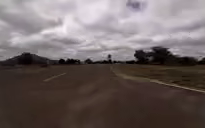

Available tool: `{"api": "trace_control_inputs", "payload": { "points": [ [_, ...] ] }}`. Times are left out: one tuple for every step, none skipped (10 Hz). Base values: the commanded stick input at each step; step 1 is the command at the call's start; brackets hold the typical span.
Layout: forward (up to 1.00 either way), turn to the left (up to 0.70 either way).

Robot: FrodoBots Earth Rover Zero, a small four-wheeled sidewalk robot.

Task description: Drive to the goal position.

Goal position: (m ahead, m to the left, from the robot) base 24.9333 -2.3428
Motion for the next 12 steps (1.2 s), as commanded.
{"api": "trace_control_inputs", "payload": {
  "points": [
    [0.6,0.0],
    [0.6,0.0],
    [0.6,0.0],
    [0.6,0.0],
    [0.6,0.0],
    [0.6,0.0],
    [0.6,0.0],
    [0.6,0.0],
    [0.6,0.0],
    [0.6,0.0],
    [0.6,0.0],
    [0.6,0.0]
  ]
}}
